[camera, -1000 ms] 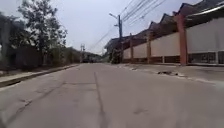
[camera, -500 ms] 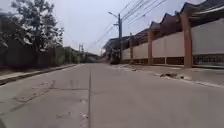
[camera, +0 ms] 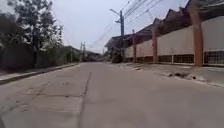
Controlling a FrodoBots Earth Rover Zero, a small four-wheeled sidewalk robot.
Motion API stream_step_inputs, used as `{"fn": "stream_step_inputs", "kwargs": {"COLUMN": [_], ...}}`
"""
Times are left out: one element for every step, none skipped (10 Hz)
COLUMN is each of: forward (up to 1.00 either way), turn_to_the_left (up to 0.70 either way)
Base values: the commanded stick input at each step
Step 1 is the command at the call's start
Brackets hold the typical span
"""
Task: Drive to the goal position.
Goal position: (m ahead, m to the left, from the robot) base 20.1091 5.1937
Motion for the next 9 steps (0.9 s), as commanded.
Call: {"fn": "stream_step_inputs", "kwargs": {"forward": [1.00,1.00,1.00,1.00,1.00,1.00,1.00,1.00,1.00], "turn_to_the_left": [0.00,0.00,0.00,0.00,0.00,0.00,0.00,0.00,0.00]}}
